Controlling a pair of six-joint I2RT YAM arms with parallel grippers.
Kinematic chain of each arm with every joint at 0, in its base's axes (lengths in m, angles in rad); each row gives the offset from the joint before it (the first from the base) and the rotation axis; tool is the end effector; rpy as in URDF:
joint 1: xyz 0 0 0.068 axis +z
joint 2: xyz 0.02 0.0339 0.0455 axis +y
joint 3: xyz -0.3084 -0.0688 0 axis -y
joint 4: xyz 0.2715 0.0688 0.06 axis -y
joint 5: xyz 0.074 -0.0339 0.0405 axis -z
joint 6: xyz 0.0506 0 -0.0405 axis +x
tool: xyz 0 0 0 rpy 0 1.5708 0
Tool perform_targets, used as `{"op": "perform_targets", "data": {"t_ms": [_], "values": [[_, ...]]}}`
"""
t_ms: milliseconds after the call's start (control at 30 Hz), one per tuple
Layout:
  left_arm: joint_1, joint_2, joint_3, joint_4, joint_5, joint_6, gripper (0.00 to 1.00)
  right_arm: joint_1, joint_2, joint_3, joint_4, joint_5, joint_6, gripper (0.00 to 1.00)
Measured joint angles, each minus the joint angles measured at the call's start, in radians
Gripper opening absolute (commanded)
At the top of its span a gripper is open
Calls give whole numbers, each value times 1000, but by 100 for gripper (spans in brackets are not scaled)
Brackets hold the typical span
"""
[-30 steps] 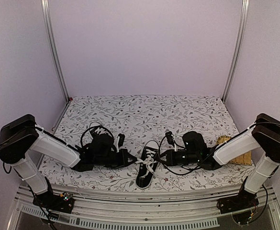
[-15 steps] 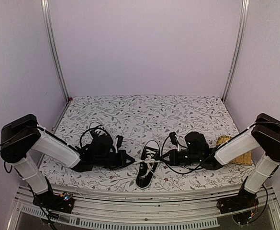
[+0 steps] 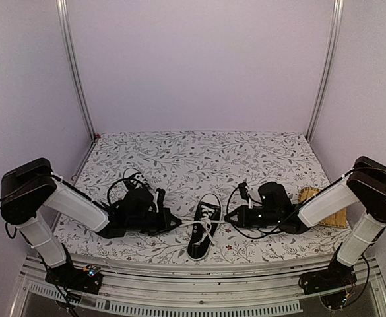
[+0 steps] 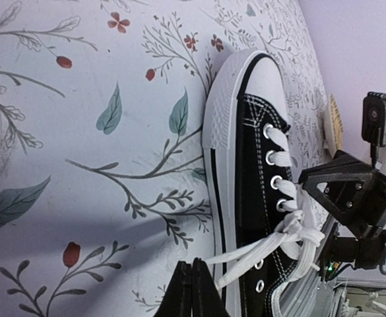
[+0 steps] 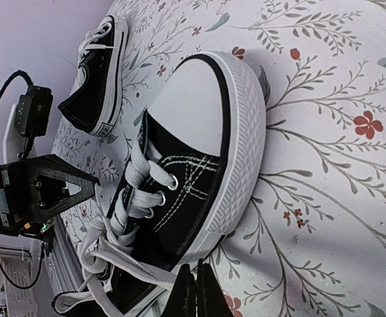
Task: Tie the shoes
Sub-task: Tie the loops with the shoelace on the shoe.
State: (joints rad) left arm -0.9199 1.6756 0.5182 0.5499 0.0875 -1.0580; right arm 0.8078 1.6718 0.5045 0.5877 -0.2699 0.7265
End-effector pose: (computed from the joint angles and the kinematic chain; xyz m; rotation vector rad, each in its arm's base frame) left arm 0.1894 -0.2560 0.1247 -0.1129 2.4442 -1.1271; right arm 0.2084 0.2374 0.1270 -0.2695 2.3557 1.1184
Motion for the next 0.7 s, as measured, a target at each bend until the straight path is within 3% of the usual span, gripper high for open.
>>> {"op": "perform_targets", "data": {"t_ms": [700], "values": [[18, -142, -54, -49, -52, 0, 0, -71, -110, -14, -69, 6, -14, 2]]}}
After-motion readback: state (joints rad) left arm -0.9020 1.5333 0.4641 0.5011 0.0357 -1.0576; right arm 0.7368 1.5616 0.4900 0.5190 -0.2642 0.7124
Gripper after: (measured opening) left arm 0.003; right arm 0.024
